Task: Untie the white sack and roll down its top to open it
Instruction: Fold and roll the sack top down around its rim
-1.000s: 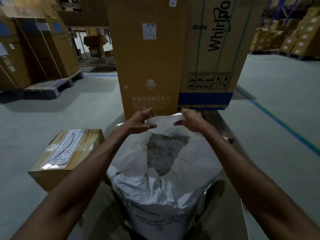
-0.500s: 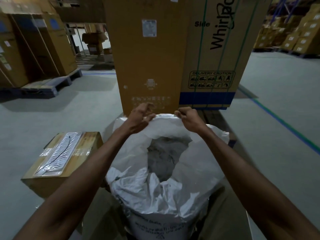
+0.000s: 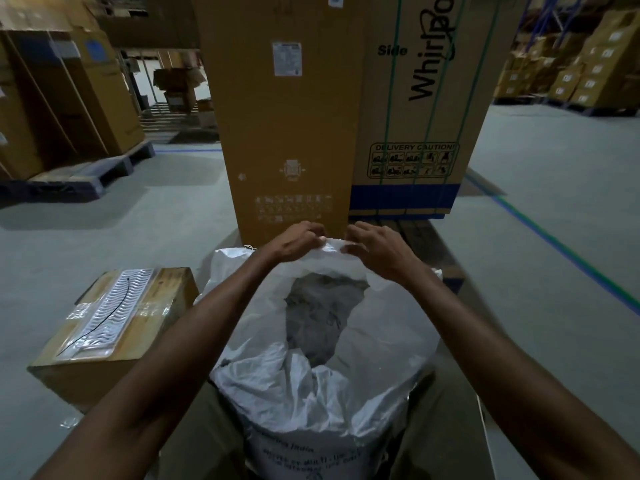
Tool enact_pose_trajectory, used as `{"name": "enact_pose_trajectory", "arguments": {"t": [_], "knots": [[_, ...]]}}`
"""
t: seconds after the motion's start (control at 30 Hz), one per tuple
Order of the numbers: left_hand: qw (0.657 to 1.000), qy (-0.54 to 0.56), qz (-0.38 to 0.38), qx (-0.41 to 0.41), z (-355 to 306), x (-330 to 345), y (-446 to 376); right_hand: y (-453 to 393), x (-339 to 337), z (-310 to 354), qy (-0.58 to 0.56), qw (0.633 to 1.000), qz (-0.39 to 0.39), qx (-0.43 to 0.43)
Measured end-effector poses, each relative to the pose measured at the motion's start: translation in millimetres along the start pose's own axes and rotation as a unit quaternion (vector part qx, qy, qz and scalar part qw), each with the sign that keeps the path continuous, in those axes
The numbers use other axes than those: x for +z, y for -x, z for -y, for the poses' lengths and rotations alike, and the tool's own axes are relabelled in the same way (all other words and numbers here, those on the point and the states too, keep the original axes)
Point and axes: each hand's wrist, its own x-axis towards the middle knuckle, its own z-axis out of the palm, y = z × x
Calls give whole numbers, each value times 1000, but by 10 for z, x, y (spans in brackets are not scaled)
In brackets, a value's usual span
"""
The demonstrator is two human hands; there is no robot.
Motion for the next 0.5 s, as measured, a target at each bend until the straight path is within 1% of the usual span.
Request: {"name": "enact_pose_trajectory", "arguments": {"t": [0.03,0.07,0.1,0.13,0.2,0.27,0.33,0.37,0.43,0.5], "knots": [[1000,-10,13,-2,-10,-4,-8,32,21,-18,5,1000,-9,-4],[999,-44,9,7,-3,5,-20,48,45,-34,-20,1000,-13,15],[995,-94,-12,30,4,29,-32,45,53,-37,-73,996,-12,52],[987,-139,-45,66,15,63,-64,22,48,-38,-140,985,-3,97],[969,-182,-108,128,2,133,-106,-30,-5,-17,-277,945,33,170],[967,-192,-125,108,-53,158,-125,-76,-64,-18,-339,918,64,196],[976,-173,-108,70,-105,185,-143,-98,-78,-34,-355,909,65,209],[984,-138,-100,55,-123,206,-151,-106,-69,-45,-348,912,48,211],[993,-44,-100,35,-115,251,-189,-95,-26,-56,-282,938,4,201],[994,6,-111,4,-67,269,-220,-41,23,-40,-187,965,-12,181]]}}
